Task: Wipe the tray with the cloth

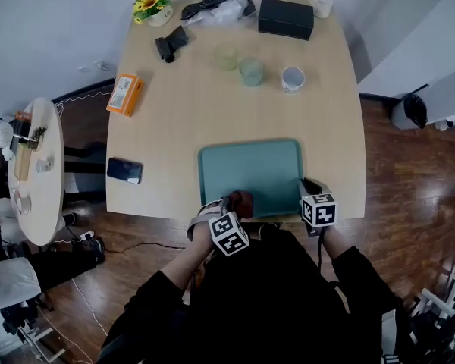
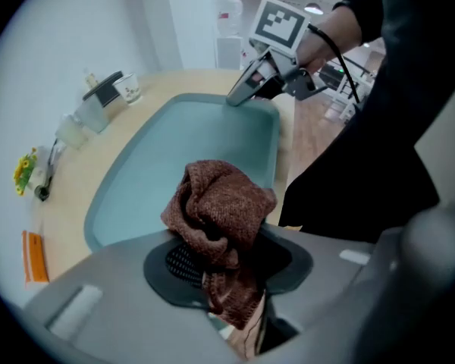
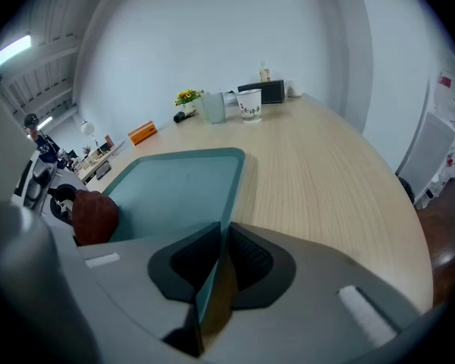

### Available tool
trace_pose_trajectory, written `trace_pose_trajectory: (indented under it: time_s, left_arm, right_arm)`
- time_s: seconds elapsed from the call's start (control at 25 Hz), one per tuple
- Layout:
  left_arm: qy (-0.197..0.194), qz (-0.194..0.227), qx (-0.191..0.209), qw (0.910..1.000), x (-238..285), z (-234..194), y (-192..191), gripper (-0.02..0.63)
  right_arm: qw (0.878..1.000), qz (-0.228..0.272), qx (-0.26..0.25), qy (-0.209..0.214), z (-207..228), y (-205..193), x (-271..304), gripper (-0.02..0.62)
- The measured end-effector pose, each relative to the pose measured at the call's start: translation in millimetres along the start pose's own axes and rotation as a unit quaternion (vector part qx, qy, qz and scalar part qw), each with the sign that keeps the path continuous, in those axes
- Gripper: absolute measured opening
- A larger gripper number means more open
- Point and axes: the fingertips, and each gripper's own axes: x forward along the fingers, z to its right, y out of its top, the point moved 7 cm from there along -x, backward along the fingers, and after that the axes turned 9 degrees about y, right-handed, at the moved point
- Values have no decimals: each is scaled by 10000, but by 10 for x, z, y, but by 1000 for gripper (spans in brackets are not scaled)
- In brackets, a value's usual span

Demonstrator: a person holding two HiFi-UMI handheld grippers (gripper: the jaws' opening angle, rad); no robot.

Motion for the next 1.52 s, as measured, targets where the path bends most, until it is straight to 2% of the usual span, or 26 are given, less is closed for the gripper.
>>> trace_pose_trajectory:
  time_s: [0.12, 0.24, 0.32, 0.44, 0.56, 0.76, 1.0, 1.12, 1.2, 1.32, 1.52]
  left_arm:
    - [-377, 269, 451, 9979, 83, 131, 474, 118]
    - [-523, 448, 963, 9930, 184, 265, 882, 118]
    - [-623, 561, 1139, 9899, 250, 344, 1132, 118]
    - [-668, 706, 1371, 9858, 310, 447, 1406, 118]
    - [-582, 738, 1673, 9814, 337, 513, 1522, 118]
    - [-595, 725, 1546, 9835, 396, 299, 1578, 120]
    - [217, 616, 1550, 9858, 657, -652, 1897, 118]
    - [317, 520, 1497, 9868, 738, -1043, 2070, 118]
    - [237, 510, 1519, 9868, 730, -1061, 2118, 118]
    - [315, 601, 1638, 9841, 667, -877, 1990, 117]
    - [202, 700, 1329, 9884, 484, -374, 1638, 118]
  right_arm:
    - [10000, 44, 39, -29, -18, 2, 15, 38]
    - [9999, 105, 90, -7, -27, 10, 31, 37]
    - [9998, 137, 115, 10, -25, 7, 31, 35]
    - [9998, 151, 129, 31, -17, 2, 11, 35]
    - [9998, 166, 121, 46, -7, 0, -3, 34]
    - [9997, 187, 135, 46, -18, -6, -11, 34]
    - [9998, 173, 103, 32, -20, -6, -24, 32]
    - [9998, 177, 96, 43, -21, 12, -13, 32]
    - [9998, 178, 110, 48, -6, 3, -18, 32]
    - [9998, 163, 123, 54, -4, -23, -26, 32]
    - [9998, 184, 112, 31, 27, -24, -38, 32]
